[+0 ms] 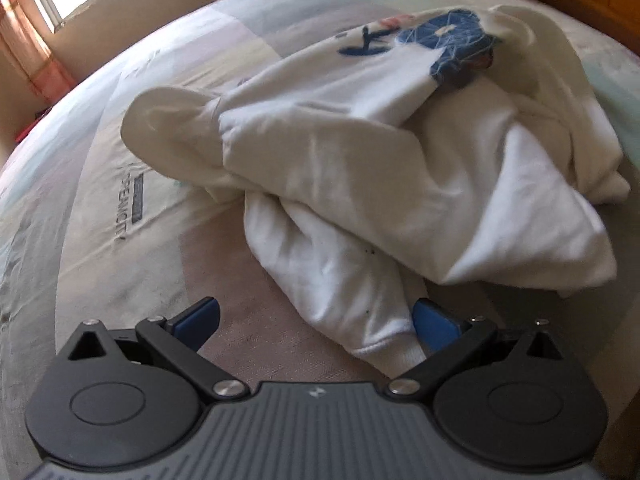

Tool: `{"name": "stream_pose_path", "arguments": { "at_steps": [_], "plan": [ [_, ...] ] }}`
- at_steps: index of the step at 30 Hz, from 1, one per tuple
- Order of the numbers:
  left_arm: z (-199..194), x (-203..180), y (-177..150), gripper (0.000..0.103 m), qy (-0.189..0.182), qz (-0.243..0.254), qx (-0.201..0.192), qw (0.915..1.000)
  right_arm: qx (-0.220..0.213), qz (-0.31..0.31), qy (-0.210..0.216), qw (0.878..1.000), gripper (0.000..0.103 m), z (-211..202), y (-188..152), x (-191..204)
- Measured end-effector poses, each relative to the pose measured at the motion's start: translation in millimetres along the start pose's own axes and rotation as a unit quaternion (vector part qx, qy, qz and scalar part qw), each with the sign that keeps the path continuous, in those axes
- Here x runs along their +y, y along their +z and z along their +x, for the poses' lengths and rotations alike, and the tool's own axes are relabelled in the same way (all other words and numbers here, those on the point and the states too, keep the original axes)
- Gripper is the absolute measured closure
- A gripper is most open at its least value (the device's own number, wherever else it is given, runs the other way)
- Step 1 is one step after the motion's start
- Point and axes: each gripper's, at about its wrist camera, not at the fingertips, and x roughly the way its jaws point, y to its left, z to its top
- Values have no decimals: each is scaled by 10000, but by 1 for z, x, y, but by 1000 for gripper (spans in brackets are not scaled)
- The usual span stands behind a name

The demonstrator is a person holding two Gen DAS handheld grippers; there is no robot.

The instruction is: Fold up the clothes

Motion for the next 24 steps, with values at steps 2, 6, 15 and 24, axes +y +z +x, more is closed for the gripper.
{"name": "stream_pose_path", "arguments": {
  "at_steps": [2,6,15,24],
  "plan": [
    [0,4,1,1,243,-85,-132,9996,40,-26,-13,10000,0,3,-1,3],
    [1,24,4,1,1189,-707,-342,9898,52,-118,-46,9999,0,6,1,8],
    [1,25,4,1,121,-913,-436,9948,217,-239,57,9995,0,21,4,23],
    [2,2,-3,1,227,-436,-96,9987,304,-292,31,9991,0,25,4,27]
  ]
}}
